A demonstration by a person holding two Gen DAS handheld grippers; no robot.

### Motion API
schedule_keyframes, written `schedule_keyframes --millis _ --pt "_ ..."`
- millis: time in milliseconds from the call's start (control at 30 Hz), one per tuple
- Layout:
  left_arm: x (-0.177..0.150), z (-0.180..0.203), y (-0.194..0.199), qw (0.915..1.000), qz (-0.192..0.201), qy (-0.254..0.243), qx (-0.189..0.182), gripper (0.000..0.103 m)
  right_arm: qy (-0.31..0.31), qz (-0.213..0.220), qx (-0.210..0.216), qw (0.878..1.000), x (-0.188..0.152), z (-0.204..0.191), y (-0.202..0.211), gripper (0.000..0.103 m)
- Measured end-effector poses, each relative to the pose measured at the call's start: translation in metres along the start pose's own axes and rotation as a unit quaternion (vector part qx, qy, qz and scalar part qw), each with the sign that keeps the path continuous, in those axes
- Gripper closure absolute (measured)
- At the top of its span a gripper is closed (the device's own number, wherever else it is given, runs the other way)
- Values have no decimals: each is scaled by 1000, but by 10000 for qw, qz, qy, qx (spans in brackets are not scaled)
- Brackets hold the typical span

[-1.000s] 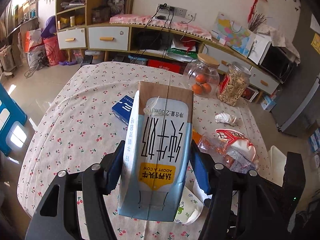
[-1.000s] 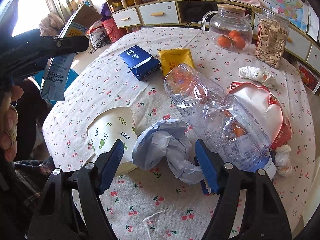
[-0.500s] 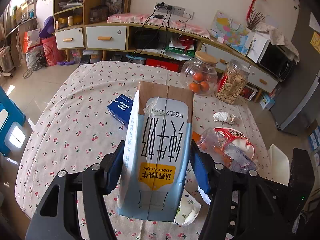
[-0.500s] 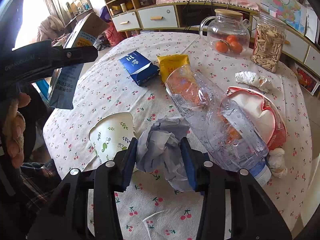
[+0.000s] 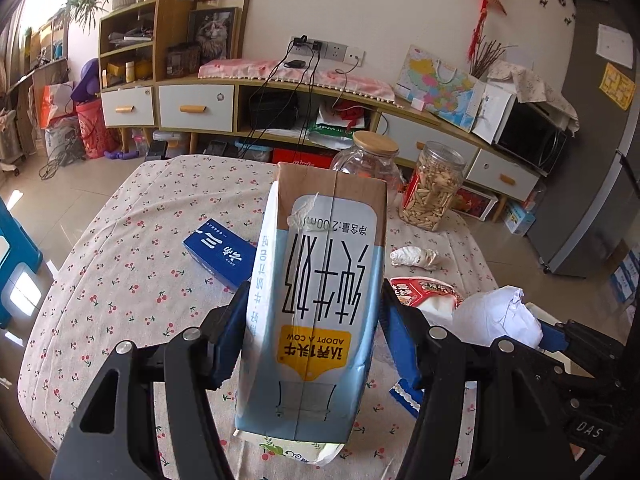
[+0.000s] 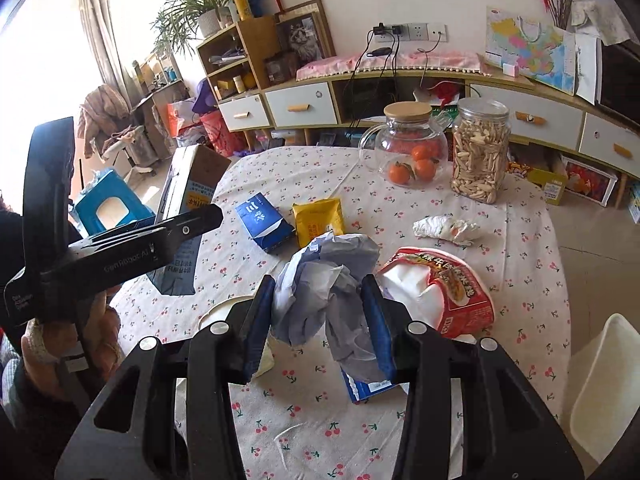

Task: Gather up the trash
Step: 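Carry both items to the white bin and open the right gripper over it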

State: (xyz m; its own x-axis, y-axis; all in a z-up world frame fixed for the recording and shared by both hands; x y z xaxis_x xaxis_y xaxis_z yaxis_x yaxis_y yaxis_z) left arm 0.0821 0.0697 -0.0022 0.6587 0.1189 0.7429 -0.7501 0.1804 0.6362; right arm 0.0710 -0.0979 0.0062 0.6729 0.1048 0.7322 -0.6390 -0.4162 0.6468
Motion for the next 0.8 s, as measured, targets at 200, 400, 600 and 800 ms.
schedule_keyframes --millis 200,400,600,800 --pt "7 44 11 9986 479 -218 -40 42 -199 542 -374 9976 17 43 31 60" --pt "7 94 -1 9979 477 -351 -272 42 -482 892 -860 9911 16 99 58 60" --pt "5 150 -13 9958 452 -611 -521 42 -877 1132 -1459 9789 5 162 86 60" --pt "-3 209 -25 9917 346 -981 -754 42 -1456 1270 -2207 9560 -9 229 110 59"
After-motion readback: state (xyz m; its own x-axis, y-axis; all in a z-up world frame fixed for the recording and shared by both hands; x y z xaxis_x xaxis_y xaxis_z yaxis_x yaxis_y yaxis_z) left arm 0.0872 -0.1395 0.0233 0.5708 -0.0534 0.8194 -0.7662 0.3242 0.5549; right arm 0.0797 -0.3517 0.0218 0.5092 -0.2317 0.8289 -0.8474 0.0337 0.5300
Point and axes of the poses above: each gripper's, at about its wrist camera, not at the fingertips, and y roughly against the way its jaws point, z to its right, x to its top, the point moved 7 cm from there along -y, roughly the way its jaws point, and after that the axes turned 2 degrees about -x, right-handed, at the moved point
